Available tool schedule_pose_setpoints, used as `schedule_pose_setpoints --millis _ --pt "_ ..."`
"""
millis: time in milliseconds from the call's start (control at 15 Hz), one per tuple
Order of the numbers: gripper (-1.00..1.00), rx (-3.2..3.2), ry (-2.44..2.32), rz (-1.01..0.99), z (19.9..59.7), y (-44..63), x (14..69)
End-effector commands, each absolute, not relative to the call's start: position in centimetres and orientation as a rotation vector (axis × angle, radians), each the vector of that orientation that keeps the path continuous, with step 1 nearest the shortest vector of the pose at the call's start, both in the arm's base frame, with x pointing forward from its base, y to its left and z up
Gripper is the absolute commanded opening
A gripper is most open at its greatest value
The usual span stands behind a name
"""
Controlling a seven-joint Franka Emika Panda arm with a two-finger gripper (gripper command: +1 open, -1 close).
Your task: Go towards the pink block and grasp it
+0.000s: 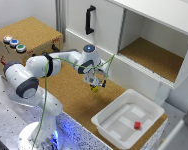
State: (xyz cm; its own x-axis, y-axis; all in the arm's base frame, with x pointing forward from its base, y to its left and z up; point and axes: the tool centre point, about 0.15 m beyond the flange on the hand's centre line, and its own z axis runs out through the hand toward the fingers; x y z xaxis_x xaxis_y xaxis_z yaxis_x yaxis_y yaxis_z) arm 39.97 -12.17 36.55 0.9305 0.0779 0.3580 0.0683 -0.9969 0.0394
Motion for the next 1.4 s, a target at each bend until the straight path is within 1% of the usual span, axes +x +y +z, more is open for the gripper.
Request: schedule_pose_setpoints --millis 0,200,467,600,867,1133,1333 --pt "1.00 3.216 -0.064 0.278 40.5 -19.9 41.8" --pt "1.00 3.164 -0.269 0.231 40.2 -25.9 41.0" --pt "1.00 3.039 -0.657 0.173 37.4 -36.2 38.7" --pt "1.00 2.979 -0.783 0.179 36.2 -40.1 37.4" --pt "1.00 2.911 -0.935 0.202 33.7 -44.8 34.7" --pt "1.00 2.911 -0.967 0.171 29.4 -47.8 33.6" --pt "1.00 2.917 -1.063 0.239 26.3 -49.7 33.2"
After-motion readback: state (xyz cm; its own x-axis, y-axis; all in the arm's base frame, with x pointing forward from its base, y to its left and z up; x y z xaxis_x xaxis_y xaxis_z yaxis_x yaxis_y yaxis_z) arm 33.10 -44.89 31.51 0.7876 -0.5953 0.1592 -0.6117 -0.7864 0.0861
